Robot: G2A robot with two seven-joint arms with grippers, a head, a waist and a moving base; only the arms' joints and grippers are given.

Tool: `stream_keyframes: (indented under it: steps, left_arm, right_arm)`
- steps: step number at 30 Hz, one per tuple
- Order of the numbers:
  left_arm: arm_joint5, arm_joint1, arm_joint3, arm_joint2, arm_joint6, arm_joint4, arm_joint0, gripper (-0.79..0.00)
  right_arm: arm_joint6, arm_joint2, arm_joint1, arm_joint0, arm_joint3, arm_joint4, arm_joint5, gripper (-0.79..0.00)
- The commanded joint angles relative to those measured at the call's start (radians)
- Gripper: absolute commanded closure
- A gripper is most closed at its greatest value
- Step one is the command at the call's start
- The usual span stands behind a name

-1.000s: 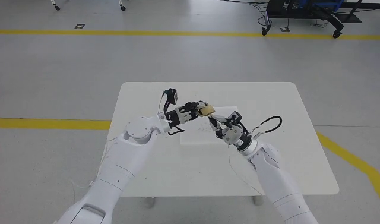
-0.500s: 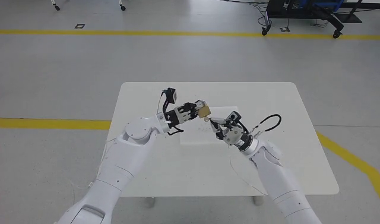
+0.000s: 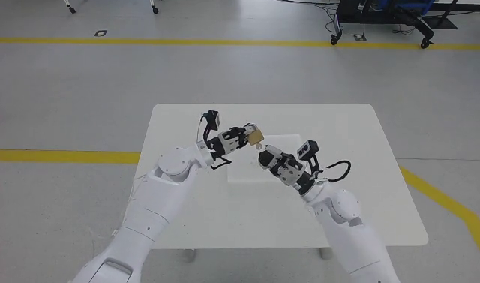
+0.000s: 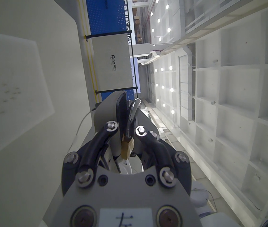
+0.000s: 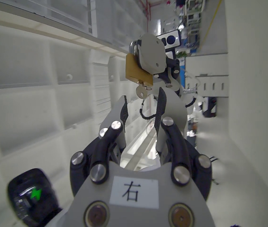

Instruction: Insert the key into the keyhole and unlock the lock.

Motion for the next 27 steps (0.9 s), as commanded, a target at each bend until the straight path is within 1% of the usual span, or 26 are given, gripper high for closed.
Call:
stream_keyframes:
  steps: [1,4,6,8,11,13,15,19,22,24,26,27]
  left_arm:
    - [0.009,0.0,0.002,0.003,0.008,0.01,-0.001,0.0]
    - [0.015,-0.001,0.002,0.006,0.019,0.023,-0.003,0.0]
    - [0.016,-0.001,0.001,0.007,0.02,0.028,-0.003,0.0]
    - [0.017,-0.001,0.001,0.009,0.022,0.039,-0.005,0.0]
    - [0.016,-0.001,0.0,0.011,0.025,0.049,-0.005,0.0]
    - [0.015,-0.001,-0.001,0.011,0.027,0.054,-0.004,0.0]
    - [0.017,-0.001,-0.002,0.011,0.027,0.056,-0.004,0.0]
    - [0.017,-0.001,-0.003,0.011,0.029,0.058,-0.003,0.0]
    - [0.014,-0.001,-0.004,0.01,0.029,0.058,-0.002,0.0]
    - [0.013,-0.001,-0.005,0.009,0.029,0.058,-0.001,0.0]
    - [0.015,-0.001,-0.005,0.009,0.026,0.058,-0.001,0.0]
    - [0.016,-0.001,-0.005,0.009,0.025,0.058,-0.002,0.0]
  right_arm:
    - [-0.069,-0.01,0.0,-0.018,-0.039,-0.072,-0.011,-0.271]
    - [-0.16,-0.029,-0.001,-0.043,-0.087,-0.153,-0.016,-0.234]
    - [-0.208,-0.037,-0.002,-0.052,-0.107,-0.187,-0.012,-0.16]
    - [-0.254,-0.044,-0.003,-0.056,-0.119,-0.215,-0.006,-0.157]
    - [-0.33,-0.053,-0.006,-0.061,-0.134,-0.26,0.002,-0.132]
    - [-0.378,-0.063,-0.008,-0.066,-0.146,-0.292,0.004,-0.142]
    - [-0.393,-0.071,-0.009,-0.068,-0.153,-0.303,0.008,-0.117]
    - [-0.422,-0.082,-0.01,-0.067,-0.163,-0.334,0.02,-0.114]
    - [-0.412,-0.09,-0.011,-0.061,-0.161,-0.329,0.036,-0.099]
    - [-0.406,-0.091,-0.012,-0.053,-0.155,-0.318,0.043,-0.055]
    - [-0.406,-0.092,-0.012,-0.047,-0.151,-0.315,0.047,-0.043]
    - [-0.408,-0.093,-0.012,-0.045,-0.149,-0.315,0.048,-0.003]
